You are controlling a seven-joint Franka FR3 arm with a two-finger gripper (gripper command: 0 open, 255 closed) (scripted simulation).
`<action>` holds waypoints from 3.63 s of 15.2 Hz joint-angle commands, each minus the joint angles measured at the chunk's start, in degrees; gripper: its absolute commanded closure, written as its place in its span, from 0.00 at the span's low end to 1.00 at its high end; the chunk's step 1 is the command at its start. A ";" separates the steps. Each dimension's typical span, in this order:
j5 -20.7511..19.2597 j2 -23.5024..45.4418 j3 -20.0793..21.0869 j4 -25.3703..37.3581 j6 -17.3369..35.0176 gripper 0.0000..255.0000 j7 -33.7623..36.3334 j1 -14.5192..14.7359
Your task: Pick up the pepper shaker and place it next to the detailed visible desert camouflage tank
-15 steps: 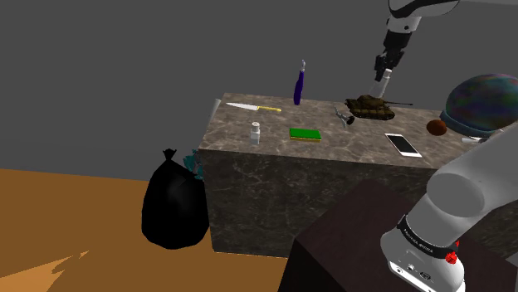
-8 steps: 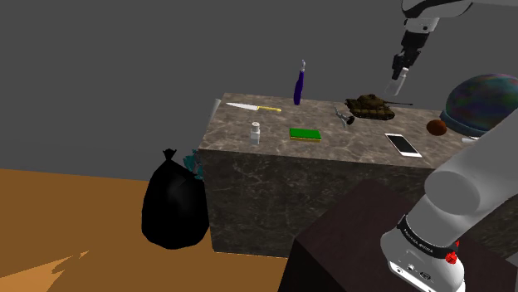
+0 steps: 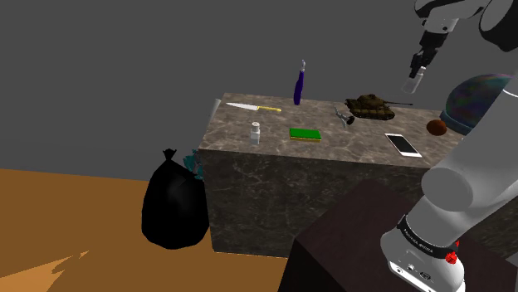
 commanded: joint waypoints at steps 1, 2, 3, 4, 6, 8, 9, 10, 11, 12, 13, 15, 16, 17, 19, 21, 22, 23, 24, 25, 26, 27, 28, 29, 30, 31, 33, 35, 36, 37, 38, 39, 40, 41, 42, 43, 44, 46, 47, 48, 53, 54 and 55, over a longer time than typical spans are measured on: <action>1.05 1.38 -0.68 0.63 0.57 1.00 -1.92 -0.93; 1.01 1.33 -0.65 -0.20 1.35 1.00 -1.87 -0.92; 0.99 1.30 -0.64 -1.00 2.13 1.00 -1.83 -0.89; 0.97 1.28 -0.62 -1.79 2.90 1.00 -1.80 -0.88; 0.97 1.29 -0.61 -3.32 4.44 1.00 -1.75 -0.85; 1.02 1.37 -0.59 -4.78 5.96 1.00 -1.73 -0.84; 1.06 1.43 -0.58 -5.49 6.72 1.00 -1.73 -0.85; 1.10 1.51 -0.58 -6.18 7.47 1.00 -1.74 -0.85; 1.16 1.60 -0.57 -6.86 8.23 1.00 -1.76 -0.86; 1.23 1.71 -0.57 -7.52 8.98 1.00 -1.78 -0.87; 1.31 1.83 -0.56 -8.17 9.72 1.00 -1.81 -0.88; 1.51 2.12 -0.55 -9.43 11.21 1.00 -1.90 -0.92; 1.62 2.29 -0.54 -10.04 11.95 1.00 -1.95 -0.94; 1.75 2.47 -0.54 -10.63 12.69 1.00 -2.01 -0.97; 2.03 2.87 -0.51 -11.77 14.16 1.00 -2.16 -1.03; 2.36 3.33 -0.48 -12.86 15.62 1.00 -2.33 -1.10; 2.54 3.59 -0.47 -13.39 16.34 1.00 -2.43 -1.14; 2.74 3.85 -0.44 -13.90 17.07 1.00 -2.54 -1.18; 2.94 4.13 -0.42 -14.40 17.79 1.00 -2.66 -1.23; 3.16 4.42 -0.39 -14.88 18.51 1.00 -2.78 -1.28; 3.39 4.73 -0.35 -15.36 19.22 1.00 -2.91 -1.34; 3.63 5.04 -0.31 -15.82 19.94 1.00 -3.05 -1.39; 3.89 5.37 -0.27 -16.26 20.65 1.00 -3.20 -1.46; 4.15 5.72 -0.22 -16.69 21.36 1.00 -3.36 -1.52; 4.43 6.07 -0.17 -17.11 22.06 1.00 -3.52 -1.59; 4.72 6.44 -0.10 -17.52 22.76 1.00 -3.69 -1.67; 5.34 7.22 0.04 -18.30 24.16 1.00 -4.06 -1.83; 6.00 8.03 0.22 -19.02 25.54 1.00 -4.46 -2.02; 6.35 8.46 0.31 -19.36 26.22 1.00 -4.67 -2.12; 6.71 8.90 0.42 -19.69 26.90 1.00 -4.89 -2.22; 7.08 9.34 0.54 -20.01 27.58 1.00 -5.12 -2.33; 7.46 9.80 0.67 -20.31 28.25 1.00 -5.35 -2.45; 7.63 10.00 0.73 -20.43 28.54 1.00 -5.45 -2.51; 7.62 9.99 0.73 -20.44 28.54 1.00 -5.45 -2.51; 7.62 10.00 0.73 -20.43 28.54 1.00 -5.45 -2.51; 7.63 10.00 0.73 -20.43 28.54 1.00 -5.45 -2.51; 7.63 10.00 0.73 -20.43 28.54 1.00 -5.45 -2.51; 7.63 10.00 0.73 -20.43 28.54 1.00 -5.45 -2.51; 7.63 10.00 0.73 -20.43 28.54 1.00 -5.45 -2.51; 7.63 10.00 0.73 -20.43 28.54 0.00 -5.45 -2.51; 7.63 10.00 0.73 -20.43 28.54 0.00 -5.45 -2.51; 6.52 8.65 0.38 -19.93 26.94 0.00 -4.71 -2.08; 5.48 7.36 0.08 -19.34 25.30 0.00 -4.01 -1.68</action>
